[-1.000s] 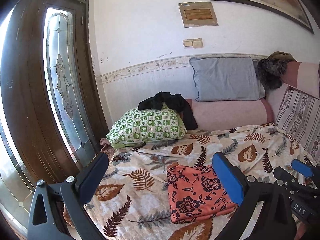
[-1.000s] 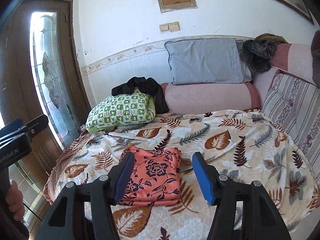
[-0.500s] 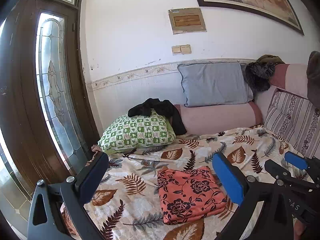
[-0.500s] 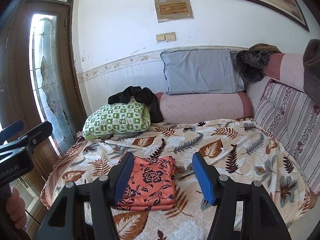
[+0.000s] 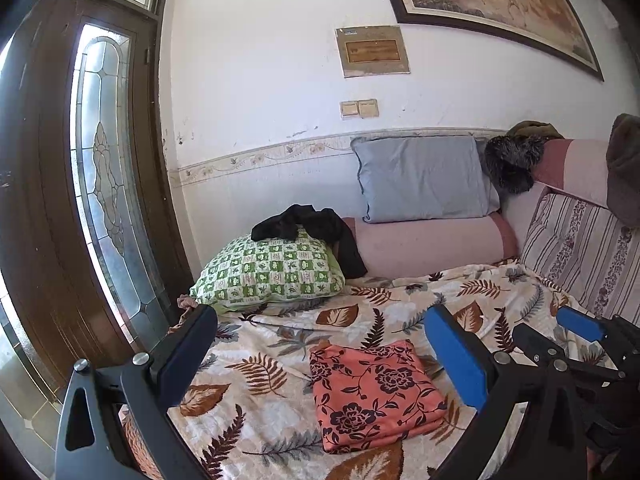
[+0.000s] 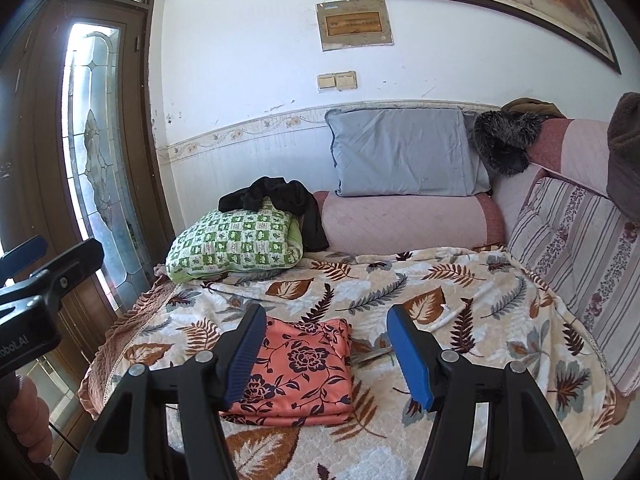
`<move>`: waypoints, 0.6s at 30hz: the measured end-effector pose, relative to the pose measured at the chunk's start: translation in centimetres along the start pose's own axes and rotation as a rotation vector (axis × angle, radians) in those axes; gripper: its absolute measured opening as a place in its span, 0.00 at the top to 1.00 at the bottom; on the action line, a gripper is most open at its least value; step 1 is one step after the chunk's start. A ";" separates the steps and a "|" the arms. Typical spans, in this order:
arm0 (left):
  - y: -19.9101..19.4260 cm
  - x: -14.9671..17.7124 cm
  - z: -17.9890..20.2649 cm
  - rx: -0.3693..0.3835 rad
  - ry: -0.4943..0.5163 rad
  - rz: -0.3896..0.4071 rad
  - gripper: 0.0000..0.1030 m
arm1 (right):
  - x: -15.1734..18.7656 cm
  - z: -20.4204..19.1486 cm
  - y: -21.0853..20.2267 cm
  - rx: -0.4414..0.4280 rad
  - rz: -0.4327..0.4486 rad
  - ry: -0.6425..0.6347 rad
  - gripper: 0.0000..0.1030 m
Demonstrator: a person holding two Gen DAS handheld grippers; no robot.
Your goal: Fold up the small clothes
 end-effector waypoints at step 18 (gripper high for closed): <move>1.0 0.8 -0.7 -0.015 -0.021 -0.029 0.00 | 0.9 -1.7 1.5 -0.006 -0.036 -0.007 0.35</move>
Point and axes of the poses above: each gripper's, at about its wrist camera, not at the fingertips, and y roughly the way its jaws point, z to its right, x to its underside, the point moved 3 cm from there along y, roughly the way its jaws point, and after that the axes turned 1 degree about -x, right-handed, at the moved point
